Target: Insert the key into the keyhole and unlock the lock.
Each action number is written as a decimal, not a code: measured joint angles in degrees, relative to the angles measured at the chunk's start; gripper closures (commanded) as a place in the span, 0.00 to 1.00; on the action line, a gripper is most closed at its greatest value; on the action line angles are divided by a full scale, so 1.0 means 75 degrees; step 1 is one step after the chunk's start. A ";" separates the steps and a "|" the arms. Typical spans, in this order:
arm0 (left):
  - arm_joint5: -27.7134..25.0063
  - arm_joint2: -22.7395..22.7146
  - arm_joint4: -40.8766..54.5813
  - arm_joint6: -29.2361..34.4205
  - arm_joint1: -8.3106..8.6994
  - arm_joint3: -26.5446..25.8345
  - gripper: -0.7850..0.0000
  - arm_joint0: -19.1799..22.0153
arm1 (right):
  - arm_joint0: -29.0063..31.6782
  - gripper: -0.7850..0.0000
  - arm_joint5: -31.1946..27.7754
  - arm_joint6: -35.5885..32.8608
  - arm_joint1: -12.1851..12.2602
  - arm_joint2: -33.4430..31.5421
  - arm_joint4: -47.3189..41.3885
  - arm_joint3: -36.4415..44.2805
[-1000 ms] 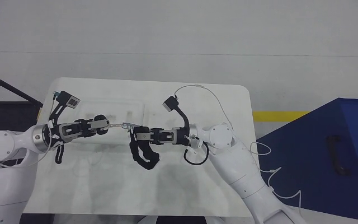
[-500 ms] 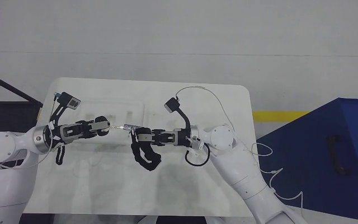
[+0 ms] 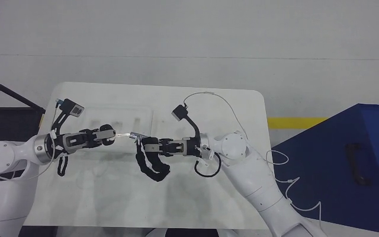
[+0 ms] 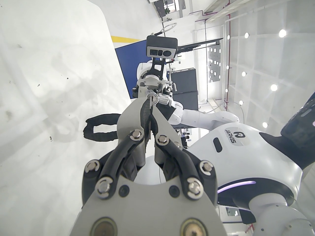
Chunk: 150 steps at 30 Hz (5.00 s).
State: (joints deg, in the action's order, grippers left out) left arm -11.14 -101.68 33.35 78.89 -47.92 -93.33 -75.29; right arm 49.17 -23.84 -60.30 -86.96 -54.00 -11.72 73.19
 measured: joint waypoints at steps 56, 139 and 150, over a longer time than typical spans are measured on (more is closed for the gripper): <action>-0.0686 -0.0069 0.0678 0.1215 0.0560 0.0092 1.00 0.0021 | -0.0437 1.00 0.1276 -0.1888 0.0306 0.0166 -0.0764 0.0181; -0.1178 0.0181 0.0292 0.0456 0.0692 -0.1208 0.00 -0.0803 | -0.0151 1.00 0.1259 -0.1209 0.0664 0.0419 -0.0459 0.1192; -0.1448 -0.0262 0.0576 0.0419 0.0687 -0.0881 0.00 -0.1141 | -0.0089 1.00 0.1291 -0.1342 0.0755 0.0277 -0.0707 0.1335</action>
State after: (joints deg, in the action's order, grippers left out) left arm -22.00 -103.65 37.67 82.03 -42.77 -99.93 -83.85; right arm 48.50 -14.16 -70.37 -81.29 -51.92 -17.03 83.20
